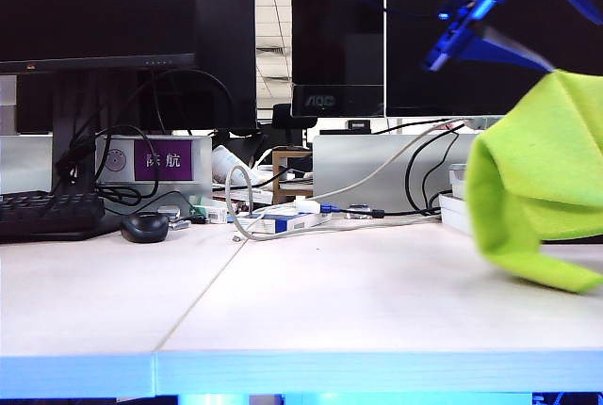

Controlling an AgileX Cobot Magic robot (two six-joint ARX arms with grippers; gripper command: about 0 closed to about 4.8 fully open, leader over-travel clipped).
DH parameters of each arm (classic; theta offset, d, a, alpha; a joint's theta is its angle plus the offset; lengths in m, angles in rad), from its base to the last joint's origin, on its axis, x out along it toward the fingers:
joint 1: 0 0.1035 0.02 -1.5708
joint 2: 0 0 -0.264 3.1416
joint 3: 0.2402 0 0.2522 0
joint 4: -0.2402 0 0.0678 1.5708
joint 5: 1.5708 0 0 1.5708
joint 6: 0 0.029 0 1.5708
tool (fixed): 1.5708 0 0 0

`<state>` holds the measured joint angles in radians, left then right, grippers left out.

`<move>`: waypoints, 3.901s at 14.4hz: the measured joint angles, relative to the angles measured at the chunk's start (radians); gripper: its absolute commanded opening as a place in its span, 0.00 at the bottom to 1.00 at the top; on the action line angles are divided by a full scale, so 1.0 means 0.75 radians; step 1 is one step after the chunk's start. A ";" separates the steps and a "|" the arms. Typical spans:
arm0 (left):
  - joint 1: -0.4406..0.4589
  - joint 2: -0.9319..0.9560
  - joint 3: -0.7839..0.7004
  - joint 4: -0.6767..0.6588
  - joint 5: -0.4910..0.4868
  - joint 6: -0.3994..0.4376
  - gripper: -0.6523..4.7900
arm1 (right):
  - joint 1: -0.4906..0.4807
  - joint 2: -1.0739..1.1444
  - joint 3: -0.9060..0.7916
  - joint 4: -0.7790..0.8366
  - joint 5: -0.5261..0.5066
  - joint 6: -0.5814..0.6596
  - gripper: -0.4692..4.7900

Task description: Wipe the table from left to right using the rag.

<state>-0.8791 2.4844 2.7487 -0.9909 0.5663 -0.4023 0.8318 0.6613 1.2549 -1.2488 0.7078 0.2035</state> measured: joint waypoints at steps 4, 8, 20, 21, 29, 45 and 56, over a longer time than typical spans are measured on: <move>0.011 -0.055 0.003 -0.036 0.048 -0.003 0.63 | 0.001 0.000 -0.001 0.052 -0.003 -0.106 0.99; 0.016 -0.070 0.004 -0.055 0.048 -0.003 0.63 | 0.001 -0.003 -0.068 0.089 -0.005 -0.100 0.48; 0.016 -0.088 0.005 -0.100 0.075 -0.001 0.63 | -0.001 -0.360 -0.768 0.797 0.023 -0.178 1.00; 0.016 -0.088 0.005 -0.102 0.077 0.002 0.63 | -0.002 -0.375 -0.797 0.848 0.029 -0.189 1.00; 0.014 -0.088 0.011 -0.102 0.079 0.033 0.63 | -0.337 -0.379 -1.081 1.272 -0.143 -0.287 1.00; 0.054 -0.187 0.013 -0.071 -0.062 0.284 0.11 | -0.912 -0.202 -1.113 1.619 -0.942 -0.238 0.09; 0.054 -0.758 0.021 -0.068 -0.283 0.385 0.11 | -0.912 -0.199 -1.500 1.701 -0.852 -0.221 0.11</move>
<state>-0.8387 1.9160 2.7647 -1.0416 0.3542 -0.1135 0.1474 0.5121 0.1299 0.0273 0.0685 0.0376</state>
